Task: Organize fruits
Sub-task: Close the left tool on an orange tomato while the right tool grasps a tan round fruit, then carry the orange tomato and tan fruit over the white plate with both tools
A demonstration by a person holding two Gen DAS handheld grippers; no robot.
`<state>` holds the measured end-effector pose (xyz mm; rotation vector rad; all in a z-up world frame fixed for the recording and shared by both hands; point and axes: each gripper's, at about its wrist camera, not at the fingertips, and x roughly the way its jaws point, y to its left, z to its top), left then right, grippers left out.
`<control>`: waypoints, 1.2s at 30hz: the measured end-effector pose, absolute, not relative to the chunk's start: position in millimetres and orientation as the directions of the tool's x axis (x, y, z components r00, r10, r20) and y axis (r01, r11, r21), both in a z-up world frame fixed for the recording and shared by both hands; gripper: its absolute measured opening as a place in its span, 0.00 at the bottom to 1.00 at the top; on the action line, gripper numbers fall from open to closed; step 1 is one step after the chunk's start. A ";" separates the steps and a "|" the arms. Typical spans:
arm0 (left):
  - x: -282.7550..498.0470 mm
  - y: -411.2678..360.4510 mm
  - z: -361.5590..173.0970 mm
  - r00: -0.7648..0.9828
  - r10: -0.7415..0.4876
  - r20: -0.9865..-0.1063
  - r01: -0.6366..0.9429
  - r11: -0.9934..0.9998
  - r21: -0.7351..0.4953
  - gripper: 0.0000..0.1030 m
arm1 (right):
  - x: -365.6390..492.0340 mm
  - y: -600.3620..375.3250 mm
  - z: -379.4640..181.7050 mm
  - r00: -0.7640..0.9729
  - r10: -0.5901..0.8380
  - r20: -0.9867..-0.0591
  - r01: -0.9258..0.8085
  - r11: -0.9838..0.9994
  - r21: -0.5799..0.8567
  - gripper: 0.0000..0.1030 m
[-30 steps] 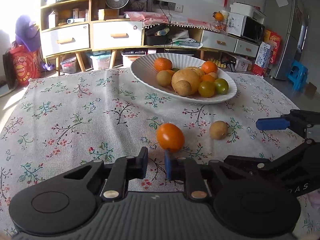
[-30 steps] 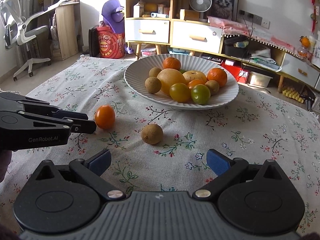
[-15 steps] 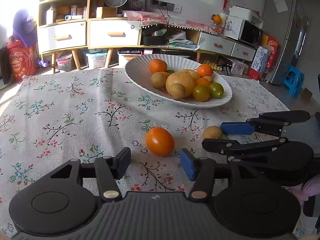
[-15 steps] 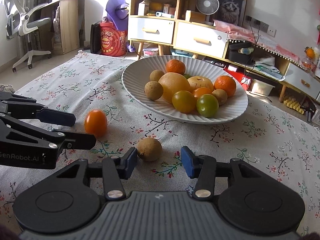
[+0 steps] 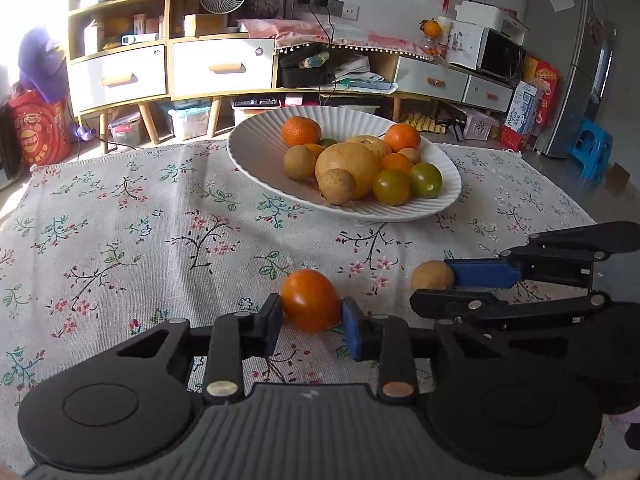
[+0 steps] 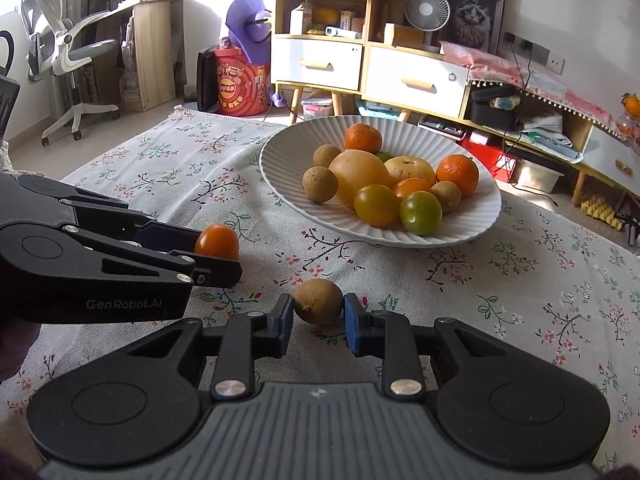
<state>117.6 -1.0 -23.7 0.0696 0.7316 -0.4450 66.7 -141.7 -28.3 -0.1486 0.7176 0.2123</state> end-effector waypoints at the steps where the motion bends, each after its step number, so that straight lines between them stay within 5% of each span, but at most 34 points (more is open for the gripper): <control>1: 117.3 -0.5 -23.4 0.654 -0.369 -0.660 0.417 0.904 -0.092 0.28 | 67.1 -141.3 -28.3 0.734 0.141 -0.665 -0.242 0.968 -0.061 0.24; 36: 108.2 7.8 12.5 0.692 -0.389 -0.608 0.352 0.917 -0.186 0.27 | 66.0 -156.4 8.9 0.791 0.205 -0.577 -0.210 0.976 0.058 0.24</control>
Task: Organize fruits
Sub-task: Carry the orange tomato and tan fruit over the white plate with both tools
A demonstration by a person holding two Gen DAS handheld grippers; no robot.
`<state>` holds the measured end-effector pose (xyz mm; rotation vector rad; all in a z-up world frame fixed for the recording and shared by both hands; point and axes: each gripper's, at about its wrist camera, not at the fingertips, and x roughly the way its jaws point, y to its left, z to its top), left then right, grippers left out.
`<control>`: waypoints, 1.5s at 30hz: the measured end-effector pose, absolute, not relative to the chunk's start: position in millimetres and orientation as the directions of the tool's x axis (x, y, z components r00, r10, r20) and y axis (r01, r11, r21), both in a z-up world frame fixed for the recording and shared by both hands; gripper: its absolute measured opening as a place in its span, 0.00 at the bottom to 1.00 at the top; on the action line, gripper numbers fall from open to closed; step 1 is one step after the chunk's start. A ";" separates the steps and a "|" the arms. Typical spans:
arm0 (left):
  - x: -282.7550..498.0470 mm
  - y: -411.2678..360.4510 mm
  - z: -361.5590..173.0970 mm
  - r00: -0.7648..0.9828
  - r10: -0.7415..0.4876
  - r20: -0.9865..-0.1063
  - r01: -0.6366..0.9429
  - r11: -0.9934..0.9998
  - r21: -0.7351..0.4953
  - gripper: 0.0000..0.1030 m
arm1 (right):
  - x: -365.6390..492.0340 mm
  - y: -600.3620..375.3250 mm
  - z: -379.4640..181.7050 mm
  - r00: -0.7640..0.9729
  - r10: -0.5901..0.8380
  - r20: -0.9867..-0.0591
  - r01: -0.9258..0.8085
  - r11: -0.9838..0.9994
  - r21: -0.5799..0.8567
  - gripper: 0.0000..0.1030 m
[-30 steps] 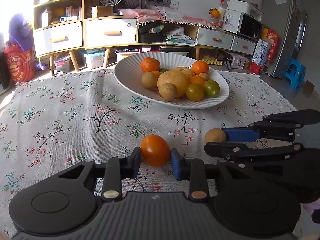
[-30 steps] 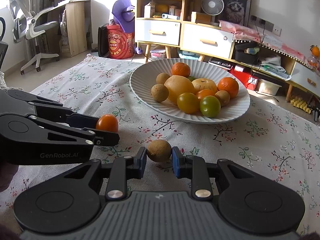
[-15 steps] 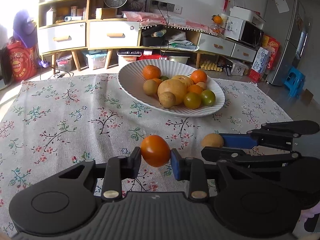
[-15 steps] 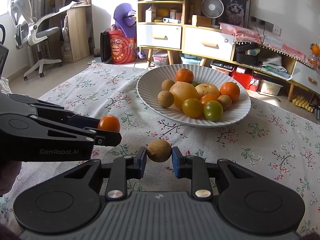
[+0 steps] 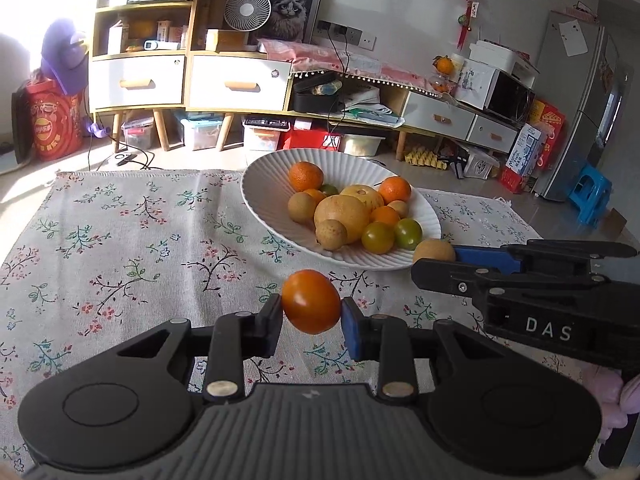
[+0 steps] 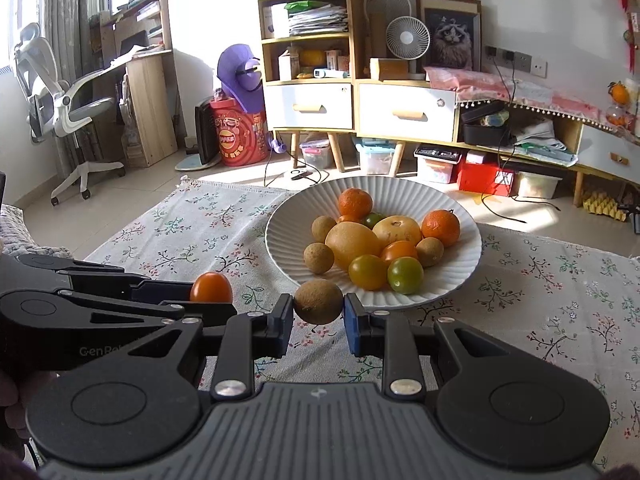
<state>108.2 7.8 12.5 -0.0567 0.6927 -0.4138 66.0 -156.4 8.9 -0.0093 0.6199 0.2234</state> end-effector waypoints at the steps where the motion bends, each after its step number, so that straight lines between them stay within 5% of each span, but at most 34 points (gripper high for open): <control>1: 109.1 7.8 14.3 0.696 -0.386 -0.605 0.348 0.919 -0.186 0.27 | 67.1 -157.3 10.2 0.793 0.205 -0.574 -0.210 0.976 0.059 0.24; 21: 154.2 -34.8 34.0 0.732 -0.398 -0.553 0.357 0.915 -0.187 0.27 | 100.6 -209.0 25.2 0.839 0.154 -0.522 -0.118 0.988 0.102 0.24; 45: 219.2 -27.4 14.3 0.714 -0.263 -0.649 0.216 0.964 -0.154 0.27 | 177.9 -191.9 -0.6 0.816 0.132 -0.563 -0.154 0.988 0.007 0.24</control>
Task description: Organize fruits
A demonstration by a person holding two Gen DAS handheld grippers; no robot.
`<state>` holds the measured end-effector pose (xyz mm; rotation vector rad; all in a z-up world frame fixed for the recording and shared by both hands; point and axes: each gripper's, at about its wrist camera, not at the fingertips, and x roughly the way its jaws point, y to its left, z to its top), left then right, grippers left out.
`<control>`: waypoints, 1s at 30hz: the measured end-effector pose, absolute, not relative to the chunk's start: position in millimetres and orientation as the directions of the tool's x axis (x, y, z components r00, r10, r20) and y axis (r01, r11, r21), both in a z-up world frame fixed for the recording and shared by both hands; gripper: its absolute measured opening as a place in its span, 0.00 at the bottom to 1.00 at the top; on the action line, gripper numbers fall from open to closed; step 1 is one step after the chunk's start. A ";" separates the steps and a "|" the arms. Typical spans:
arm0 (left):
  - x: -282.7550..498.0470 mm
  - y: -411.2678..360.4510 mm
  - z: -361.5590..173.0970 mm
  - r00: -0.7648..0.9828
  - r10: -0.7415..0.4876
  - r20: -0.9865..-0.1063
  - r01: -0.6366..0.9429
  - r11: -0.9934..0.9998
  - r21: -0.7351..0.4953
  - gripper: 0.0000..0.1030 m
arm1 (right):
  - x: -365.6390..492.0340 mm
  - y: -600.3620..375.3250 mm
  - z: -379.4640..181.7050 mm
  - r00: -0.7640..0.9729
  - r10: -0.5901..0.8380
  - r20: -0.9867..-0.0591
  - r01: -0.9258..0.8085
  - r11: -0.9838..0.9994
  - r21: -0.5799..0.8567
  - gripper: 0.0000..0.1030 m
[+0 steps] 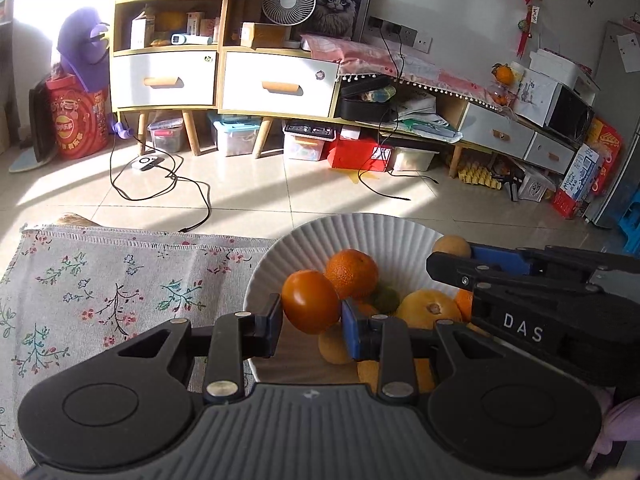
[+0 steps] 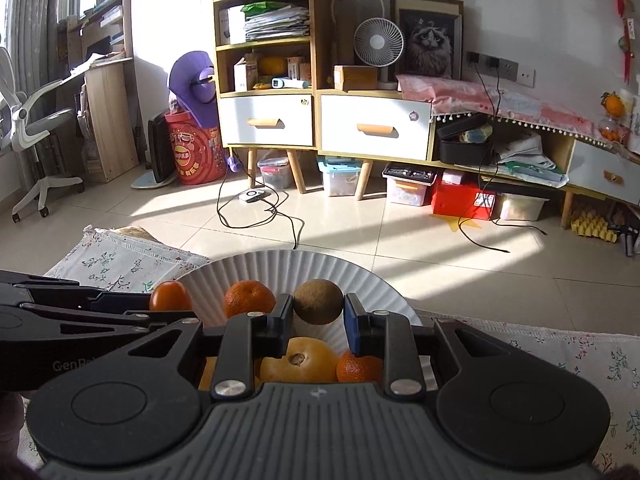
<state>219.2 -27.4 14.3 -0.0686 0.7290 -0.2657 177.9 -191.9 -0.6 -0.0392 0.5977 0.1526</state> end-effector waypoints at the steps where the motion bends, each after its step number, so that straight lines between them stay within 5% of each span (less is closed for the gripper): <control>1: 219.1 -26.6 13.8 0.714 -0.265 -0.648 0.215 0.964 -0.156 0.27 | 180.1 -191.2 -1.4 0.812 0.126 -0.570 -0.153 0.988 0.001 0.24; 13: 222.2 -23.0 15.8 0.718 -0.280 -0.637 0.220 0.960 -0.175 0.30 | 189.0 -183.0 -6.9 0.771 0.073 -0.633 -0.137 0.989 -0.052 0.24; 26: 197.9 -13.0 42.4 0.751 -0.290 -0.593 0.238 0.957 -0.166 0.77 | 166.3 -188.4 25.4 0.803 0.038 -0.595 -0.083 0.995 -0.048 0.67; 30: 185.3 -6.5 46.3 0.750 -0.290 -0.595 0.238 0.957 -0.166 0.83 | 151.4 -191.0 33.9 0.810 0.026 -0.585 -0.072 0.996 -0.054 0.74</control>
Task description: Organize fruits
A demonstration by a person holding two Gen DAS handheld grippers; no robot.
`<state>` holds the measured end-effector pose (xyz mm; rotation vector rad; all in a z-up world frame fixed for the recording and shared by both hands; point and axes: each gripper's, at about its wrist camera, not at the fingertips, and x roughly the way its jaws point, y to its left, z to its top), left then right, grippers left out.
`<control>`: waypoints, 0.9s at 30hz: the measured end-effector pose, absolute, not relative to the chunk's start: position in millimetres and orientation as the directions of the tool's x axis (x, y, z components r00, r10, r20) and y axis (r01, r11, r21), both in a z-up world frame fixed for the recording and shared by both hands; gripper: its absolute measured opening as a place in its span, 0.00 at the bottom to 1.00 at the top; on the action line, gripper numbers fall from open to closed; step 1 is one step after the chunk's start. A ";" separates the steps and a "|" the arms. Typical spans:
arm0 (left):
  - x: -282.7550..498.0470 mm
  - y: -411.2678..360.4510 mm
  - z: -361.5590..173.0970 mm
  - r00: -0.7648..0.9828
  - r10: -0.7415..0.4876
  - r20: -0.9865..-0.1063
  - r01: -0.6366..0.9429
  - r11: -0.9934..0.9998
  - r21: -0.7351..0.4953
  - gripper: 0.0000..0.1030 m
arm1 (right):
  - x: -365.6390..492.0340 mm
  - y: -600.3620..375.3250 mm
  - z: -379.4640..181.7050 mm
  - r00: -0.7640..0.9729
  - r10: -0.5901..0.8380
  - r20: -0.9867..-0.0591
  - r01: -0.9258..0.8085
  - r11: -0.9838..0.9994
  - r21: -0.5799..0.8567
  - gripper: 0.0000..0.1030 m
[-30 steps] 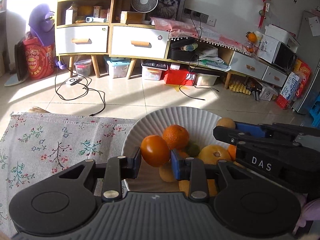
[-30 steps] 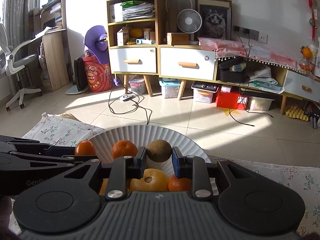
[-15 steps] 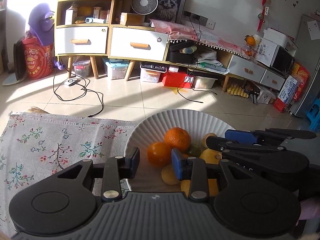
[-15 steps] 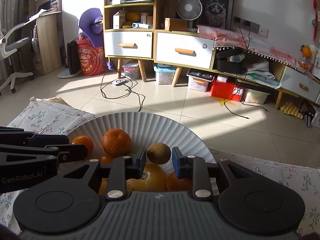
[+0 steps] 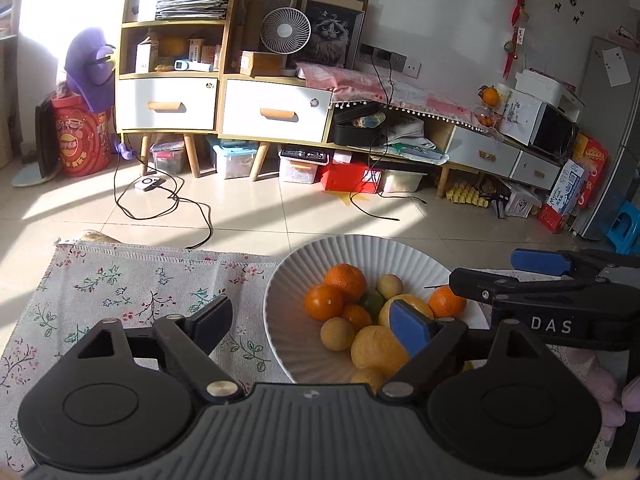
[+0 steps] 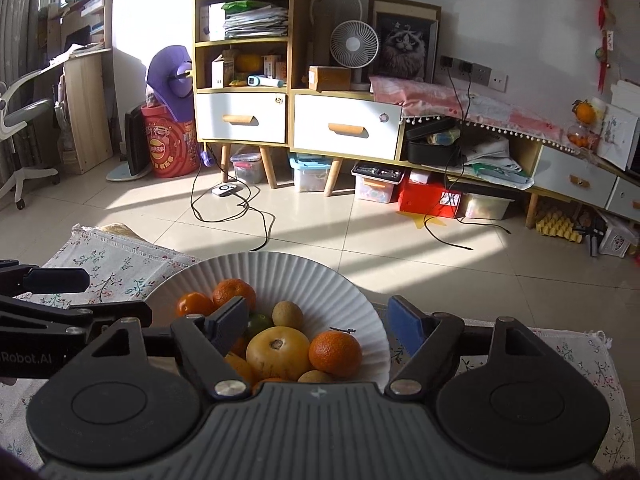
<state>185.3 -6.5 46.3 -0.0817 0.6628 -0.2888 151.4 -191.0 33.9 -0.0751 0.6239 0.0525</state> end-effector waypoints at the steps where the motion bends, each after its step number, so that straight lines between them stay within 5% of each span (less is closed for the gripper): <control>1: 181.1 -5.2 46.9 0.750 -0.288 -0.596 0.237 0.958 -0.164 0.85 | 147.4 -191.8 35.2 0.811 0.023 -0.584 -0.066 0.996 -0.053 0.75; 9: 147.8 7.7 44.8 0.741 -0.274 -0.613 0.240 0.961 -0.140 0.96 | 120.6 -201.1 36.9 0.805 0.000 -0.594 -0.003 1.000 -0.004 0.85; 27: 85.3 25.1 34.1 0.710 -0.151 -0.688 0.172 0.984 -0.039 0.96 | 60.1 -181.6 28.9 0.749 -0.021 -0.662 0.052 0.998 0.027 0.95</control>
